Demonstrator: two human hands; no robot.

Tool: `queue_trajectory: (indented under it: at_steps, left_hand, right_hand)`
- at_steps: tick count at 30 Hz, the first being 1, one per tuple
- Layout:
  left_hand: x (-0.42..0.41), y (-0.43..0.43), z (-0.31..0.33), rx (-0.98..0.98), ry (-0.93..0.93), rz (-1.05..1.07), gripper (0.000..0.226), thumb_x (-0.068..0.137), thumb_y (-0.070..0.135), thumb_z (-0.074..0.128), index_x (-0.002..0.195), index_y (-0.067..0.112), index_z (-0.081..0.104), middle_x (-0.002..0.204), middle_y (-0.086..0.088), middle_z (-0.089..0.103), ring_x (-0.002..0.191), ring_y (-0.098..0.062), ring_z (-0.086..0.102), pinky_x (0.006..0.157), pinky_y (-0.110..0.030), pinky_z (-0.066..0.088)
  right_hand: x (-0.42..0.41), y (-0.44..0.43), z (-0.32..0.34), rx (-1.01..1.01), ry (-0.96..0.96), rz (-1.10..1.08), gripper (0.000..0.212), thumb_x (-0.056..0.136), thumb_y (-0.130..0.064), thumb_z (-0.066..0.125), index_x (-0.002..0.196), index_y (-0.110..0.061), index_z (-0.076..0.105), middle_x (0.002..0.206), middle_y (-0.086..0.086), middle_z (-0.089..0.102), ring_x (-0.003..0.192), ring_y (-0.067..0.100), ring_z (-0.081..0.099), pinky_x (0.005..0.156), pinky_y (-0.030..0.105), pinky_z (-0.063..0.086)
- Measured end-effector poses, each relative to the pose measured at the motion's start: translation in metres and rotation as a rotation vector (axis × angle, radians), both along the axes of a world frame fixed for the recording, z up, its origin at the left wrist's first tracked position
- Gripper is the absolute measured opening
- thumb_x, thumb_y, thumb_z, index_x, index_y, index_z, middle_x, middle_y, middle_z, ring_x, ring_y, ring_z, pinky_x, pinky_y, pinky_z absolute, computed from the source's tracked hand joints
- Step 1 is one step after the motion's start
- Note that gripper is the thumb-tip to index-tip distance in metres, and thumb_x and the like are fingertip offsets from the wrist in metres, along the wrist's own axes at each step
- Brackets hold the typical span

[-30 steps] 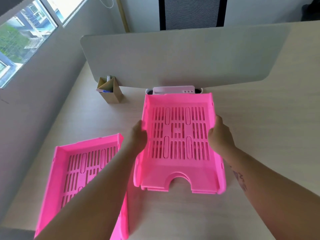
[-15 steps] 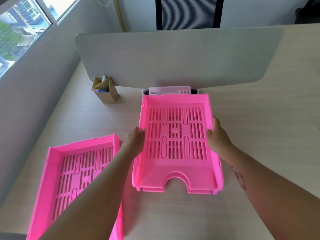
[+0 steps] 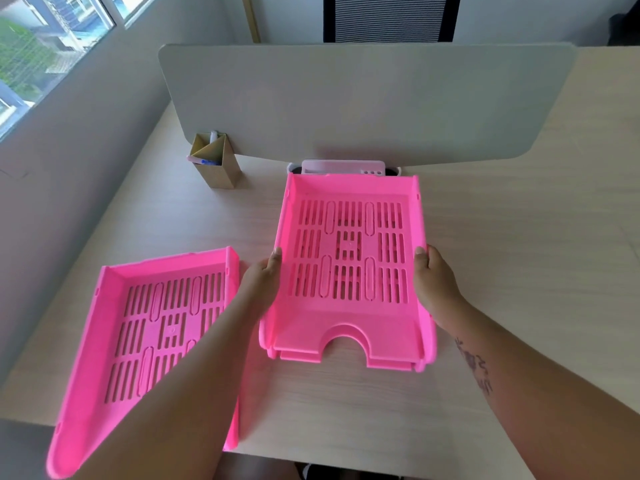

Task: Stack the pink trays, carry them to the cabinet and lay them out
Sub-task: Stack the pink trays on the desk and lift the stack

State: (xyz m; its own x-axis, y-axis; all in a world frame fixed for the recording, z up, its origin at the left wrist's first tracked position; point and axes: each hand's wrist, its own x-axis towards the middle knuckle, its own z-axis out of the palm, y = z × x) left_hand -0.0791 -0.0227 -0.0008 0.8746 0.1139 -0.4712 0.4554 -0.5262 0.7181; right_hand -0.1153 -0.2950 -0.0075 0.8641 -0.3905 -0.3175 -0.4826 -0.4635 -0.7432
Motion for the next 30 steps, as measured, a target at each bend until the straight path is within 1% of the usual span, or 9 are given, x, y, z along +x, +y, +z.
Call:
queue_trajectory:
  at_steps: [2, 6, 9, 12, 15, 20, 25, 28, 30]
  left_hand:
    - [-0.001, 0.004, 0.007, 0.030, -0.030, -0.007, 0.063, 0.101, 0.054, 0.026, 0.103, 0.009, 0.069, 0.098, -0.017, 0.069, 0.091, -0.033, 0.066, 0.088, -0.046, 0.053]
    - [-0.010, 0.033, 0.018, 0.122, -0.234, 0.001, 0.058, 0.101, 0.051, 0.031, 0.075, 0.004, 0.053, 0.074, -0.015, 0.059, 0.069, -0.028, 0.056, 0.066, -0.039, 0.045]
    - [-0.028, 0.071, 0.026, 0.219, -0.293, 0.073, 0.061, 0.097, 0.051, 0.036, 0.084, -0.003, 0.061, 0.076, -0.018, 0.066, 0.068, -0.033, 0.061, 0.063, -0.040, 0.047]
    - [-0.058, 0.111, 0.034, 0.350, -0.304, 0.118, 0.039, 0.101, 0.035, 0.045, 0.093, 0.002, 0.065, 0.073, -0.006, 0.062, 0.060, -0.017, 0.052, 0.056, -0.029, 0.037]
    - [-0.089, 0.157, 0.040, 0.399, -0.285, 0.231, 0.031, 0.099, 0.028, 0.051, 0.109, 0.003, 0.067, 0.094, -0.008, 0.070, 0.074, -0.019, 0.059, 0.071, -0.028, 0.043]
    - [-0.131, 0.232, 0.040, 0.435, -0.215, 0.318, 0.031, 0.097, 0.026, 0.051, 0.118, 0.007, 0.065, 0.107, -0.011, 0.072, 0.081, -0.024, 0.067, 0.070, -0.031, 0.052]
    - [-0.166, 0.282, 0.017, 0.463, -0.115, 0.226, 0.038, 0.096, 0.028, 0.053, 0.130, 0.012, 0.057, 0.123, -0.014, 0.066, 0.096, -0.027, 0.066, 0.081, -0.042, 0.056]
    - [-0.182, 0.297, -0.001, 0.437, -0.075, 0.179, 0.044, 0.095, 0.026, 0.056, 0.136, 0.012, 0.052, 0.131, -0.011, 0.061, 0.103, -0.024, 0.063, 0.084, -0.040, 0.054]
    - [-0.191, 0.302, -0.013, 0.387, -0.059, 0.174, 0.040, 0.095, 0.021, 0.056, 0.133, 0.010, 0.054, 0.123, -0.010, 0.064, 0.095, -0.021, 0.061, 0.081, -0.038, 0.054]
  right_hand:
    - [0.005, -0.001, 0.006, -0.140, -0.024, 0.007, 0.048, 0.102, -0.029, 0.032, 0.143, -0.005, 0.038, 0.131, 0.020, 0.057, 0.104, 0.032, 0.062, 0.079, 0.036, 0.052]
    - [0.023, 0.021, 0.029, -0.445, -0.263, 0.154, 0.050, 0.096, -0.018, 0.044, 0.143, -0.001, 0.041, 0.144, 0.018, 0.047, 0.134, 0.033, 0.044, 0.109, 0.047, 0.042]
    - [0.032, 0.069, 0.042, -0.418, -0.365, 0.364, 0.047, 0.096, -0.014, 0.045, 0.141, -0.001, 0.046, 0.145, 0.015, 0.048, 0.136, 0.029, 0.041, 0.113, 0.042, 0.036]
    - [0.024, 0.129, 0.044, -0.375, -0.407, 0.512, 0.043, 0.094, -0.013, 0.047, 0.135, -0.002, 0.053, 0.136, 0.015, 0.055, 0.128, 0.029, 0.047, 0.109, 0.040, 0.038]
    - [0.005, 0.187, 0.047, -0.322, -0.426, 0.610, 0.038, 0.091, -0.012, 0.049, 0.125, -0.002, 0.060, 0.125, 0.017, 0.061, 0.117, 0.033, 0.054, 0.100, 0.043, 0.045]
    - [-0.034, 0.253, 0.042, -0.204, -0.350, 0.675, 0.029, 0.093, -0.013, 0.047, 0.114, -0.004, 0.065, 0.116, 0.013, 0.063, 0.106, 0.030, 0.059, 0.087, 0.039, 0.051]
    - [-0.066, 0.293, 0.025, -0.141, -0.165, 0.604, 0.047, 0.096, -0.015, 0.048, 0.141, -0.007, 0.046, 0.136, 0.012, 0.051, 0.102, 0.021, 0.056, 0.077, 0.021, 0.043]
    - [-0.091, 0.300, 0.005, -0.113, 0.003, 0.508, 0.065, 0.095, -0.016, 0.052, 0.154, -0.011, 0.023, 0.150, 0.012, 0.038, 0.125, 0.027, 0.051, 0.093, 0.033, 0.047]
    - [-0.105, 0.298, -0.012, -0.071, 0.117, 0.435, 0.065, 0.094, -0.019, 0.054, 0.152, -0.008, 0.025, 0.152, 0.013, 0.036, 0.133, 0.030, 0.045, 0.103, 0.040, 0.042]
